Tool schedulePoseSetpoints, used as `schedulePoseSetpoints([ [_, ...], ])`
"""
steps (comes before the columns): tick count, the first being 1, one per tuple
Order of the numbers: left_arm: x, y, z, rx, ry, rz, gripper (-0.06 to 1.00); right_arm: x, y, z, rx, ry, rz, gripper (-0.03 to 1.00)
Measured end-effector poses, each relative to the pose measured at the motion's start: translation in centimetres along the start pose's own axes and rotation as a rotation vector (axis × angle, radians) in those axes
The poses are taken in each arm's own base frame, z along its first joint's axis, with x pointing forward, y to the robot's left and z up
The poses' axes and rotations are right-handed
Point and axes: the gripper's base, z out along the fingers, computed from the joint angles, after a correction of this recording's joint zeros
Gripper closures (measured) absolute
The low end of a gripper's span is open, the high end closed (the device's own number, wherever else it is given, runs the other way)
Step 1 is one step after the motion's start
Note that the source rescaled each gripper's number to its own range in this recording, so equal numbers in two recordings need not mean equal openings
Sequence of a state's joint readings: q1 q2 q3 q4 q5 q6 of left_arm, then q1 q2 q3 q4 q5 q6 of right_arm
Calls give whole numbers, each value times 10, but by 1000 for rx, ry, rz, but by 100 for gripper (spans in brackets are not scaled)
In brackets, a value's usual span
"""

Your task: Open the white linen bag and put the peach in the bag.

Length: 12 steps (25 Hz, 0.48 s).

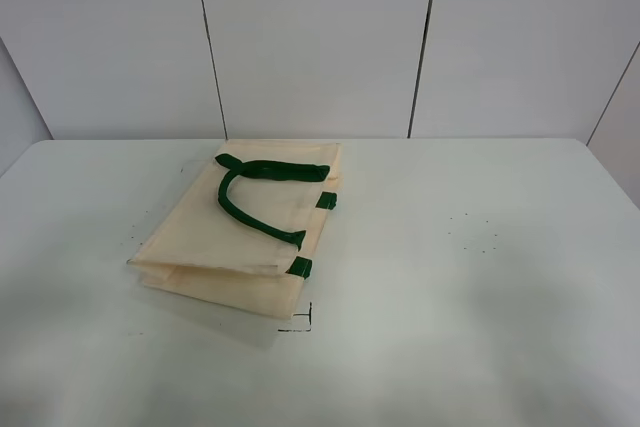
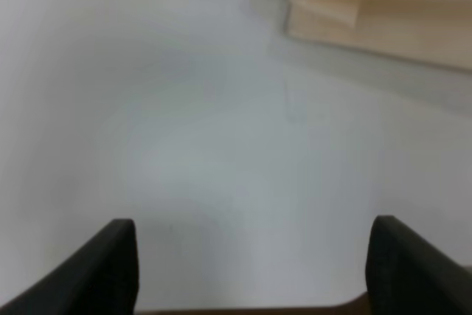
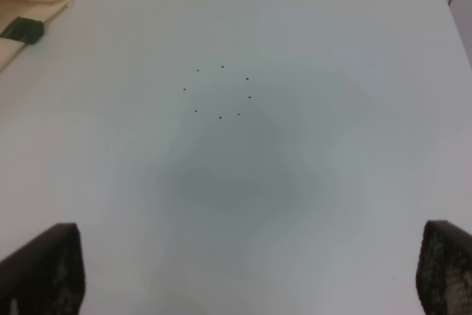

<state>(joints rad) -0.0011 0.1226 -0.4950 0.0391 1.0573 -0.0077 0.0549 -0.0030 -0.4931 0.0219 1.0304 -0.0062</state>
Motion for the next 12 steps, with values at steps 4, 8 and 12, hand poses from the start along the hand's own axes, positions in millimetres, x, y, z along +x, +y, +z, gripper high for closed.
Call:
schedulePoseSetpoints([
  [4, 7, 0, -8, -1, -75, -3, -5, 0, 0, 0, 0, 0, 0, -3],
  [8, 12, 0, -13, -1, -123, -4, -5, 0, 0, 0, 0, 0, 0, -3],
  [12, 12, 0, -13, -1, -124, -4, -5, 0, 0, 0, 0, 0, 0, -3],
])
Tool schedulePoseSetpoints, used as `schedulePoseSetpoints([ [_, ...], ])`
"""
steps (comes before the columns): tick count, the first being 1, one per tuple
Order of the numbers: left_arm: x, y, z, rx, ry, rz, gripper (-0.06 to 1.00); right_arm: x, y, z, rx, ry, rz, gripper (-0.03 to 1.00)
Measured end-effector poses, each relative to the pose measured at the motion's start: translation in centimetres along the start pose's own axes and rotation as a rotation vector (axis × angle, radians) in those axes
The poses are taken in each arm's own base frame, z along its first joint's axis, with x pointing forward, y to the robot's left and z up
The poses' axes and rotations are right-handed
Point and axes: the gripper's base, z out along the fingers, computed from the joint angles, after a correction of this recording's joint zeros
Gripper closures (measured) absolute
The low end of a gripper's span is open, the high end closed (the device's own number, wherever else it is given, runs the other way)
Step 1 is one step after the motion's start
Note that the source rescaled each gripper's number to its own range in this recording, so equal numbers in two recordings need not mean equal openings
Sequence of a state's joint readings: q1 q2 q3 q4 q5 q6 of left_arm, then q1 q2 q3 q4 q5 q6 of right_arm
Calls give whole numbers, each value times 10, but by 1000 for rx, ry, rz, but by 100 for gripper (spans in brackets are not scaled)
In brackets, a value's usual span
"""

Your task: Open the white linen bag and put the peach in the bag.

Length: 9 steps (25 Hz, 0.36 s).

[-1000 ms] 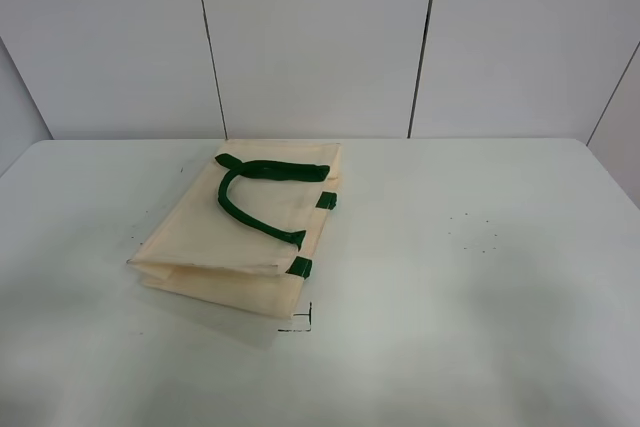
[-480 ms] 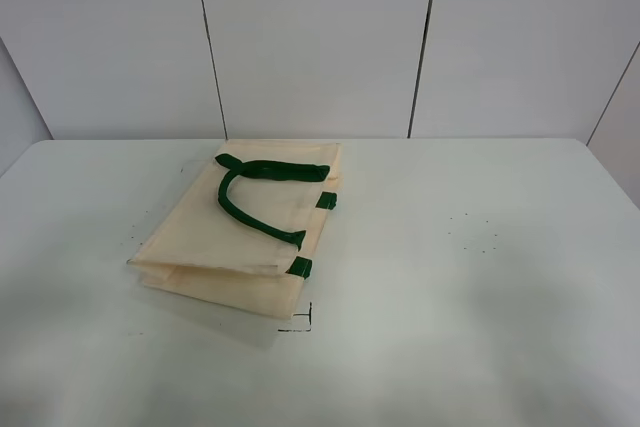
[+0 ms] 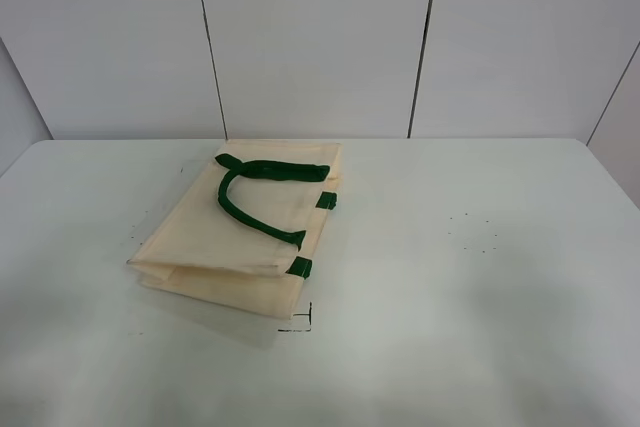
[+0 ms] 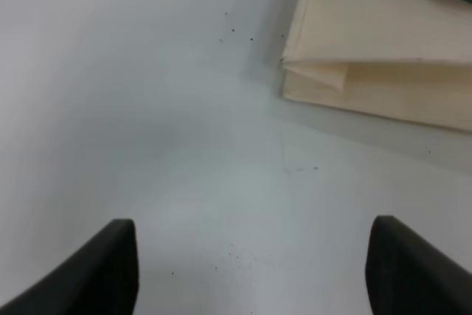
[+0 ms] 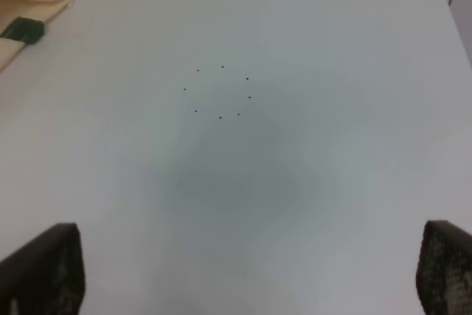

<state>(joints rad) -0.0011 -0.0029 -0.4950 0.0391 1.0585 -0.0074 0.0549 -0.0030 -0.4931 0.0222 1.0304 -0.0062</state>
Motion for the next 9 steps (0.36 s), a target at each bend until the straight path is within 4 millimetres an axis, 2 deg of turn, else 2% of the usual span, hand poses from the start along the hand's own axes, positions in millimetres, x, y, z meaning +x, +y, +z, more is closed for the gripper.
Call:
schedulePoseSetpoints([
  [9, 0, 0, 0, 0, 0, 1, -5, 0, 0, 0, 0, 0, 0, -3],
])
